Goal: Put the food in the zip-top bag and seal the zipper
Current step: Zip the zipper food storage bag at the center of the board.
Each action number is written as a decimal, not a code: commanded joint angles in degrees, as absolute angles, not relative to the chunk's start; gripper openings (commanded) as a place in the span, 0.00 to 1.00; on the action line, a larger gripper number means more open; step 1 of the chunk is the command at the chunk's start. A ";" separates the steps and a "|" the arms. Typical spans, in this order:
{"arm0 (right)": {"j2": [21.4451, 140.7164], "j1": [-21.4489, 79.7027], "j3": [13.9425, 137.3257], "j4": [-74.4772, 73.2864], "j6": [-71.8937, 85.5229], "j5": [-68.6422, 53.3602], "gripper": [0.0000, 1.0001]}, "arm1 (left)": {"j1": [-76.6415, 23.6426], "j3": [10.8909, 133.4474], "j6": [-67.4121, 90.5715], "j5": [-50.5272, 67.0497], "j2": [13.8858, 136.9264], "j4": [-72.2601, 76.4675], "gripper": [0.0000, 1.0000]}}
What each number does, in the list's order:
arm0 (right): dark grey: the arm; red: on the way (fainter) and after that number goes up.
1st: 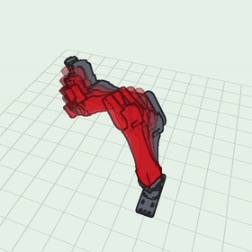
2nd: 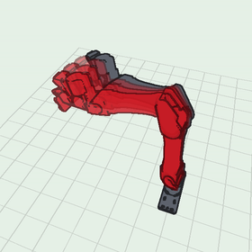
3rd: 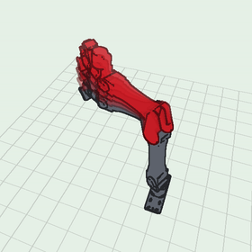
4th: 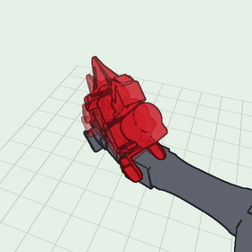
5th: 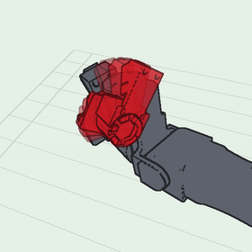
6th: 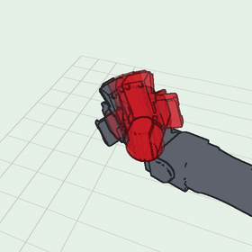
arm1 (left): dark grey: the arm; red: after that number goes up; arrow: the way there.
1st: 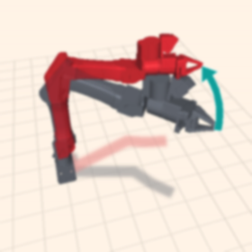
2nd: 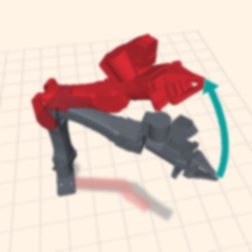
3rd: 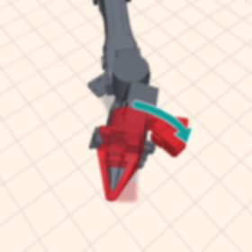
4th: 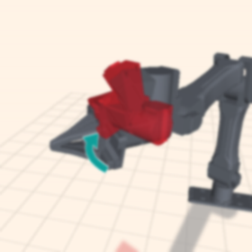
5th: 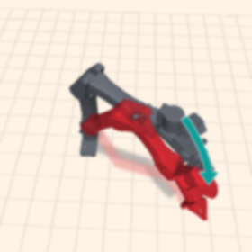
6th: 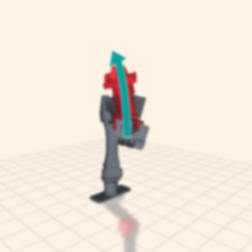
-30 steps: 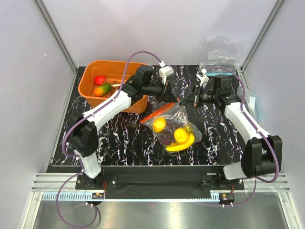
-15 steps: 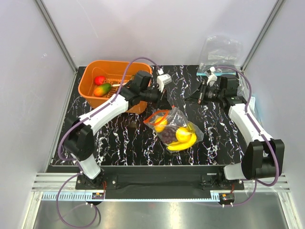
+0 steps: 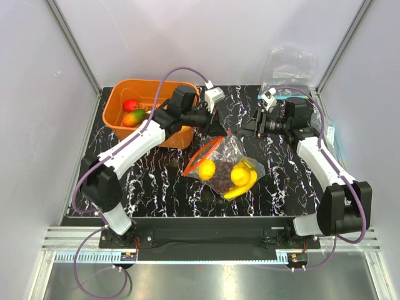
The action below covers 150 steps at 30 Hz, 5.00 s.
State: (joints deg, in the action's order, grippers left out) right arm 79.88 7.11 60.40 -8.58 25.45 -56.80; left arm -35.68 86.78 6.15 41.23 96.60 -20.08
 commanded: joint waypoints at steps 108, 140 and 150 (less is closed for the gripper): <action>89.74 2.55 67.15 15.55 21.97 -25.14 0.00 | -32.70 70.49 10.28 24.17 80.86 -32.95 0.00; 85.26 6.50 89.30 -44.04 36.30 -14.76 1.00 | -38.32 80.51 12.13 26.54 85.61 -26.63 0.24; 74.37 6.50 77.89 -35.71 29.73 -15.65 1.00 | -40.08 68.13 11.51 -3.06 62.95 -21.45 0.99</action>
State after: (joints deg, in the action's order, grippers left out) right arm 80.18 6.59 79.94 -41.19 34.33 -14.68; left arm -40.10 71.00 11.66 8.58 71.61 -28.08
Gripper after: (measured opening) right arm 0.994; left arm 0.988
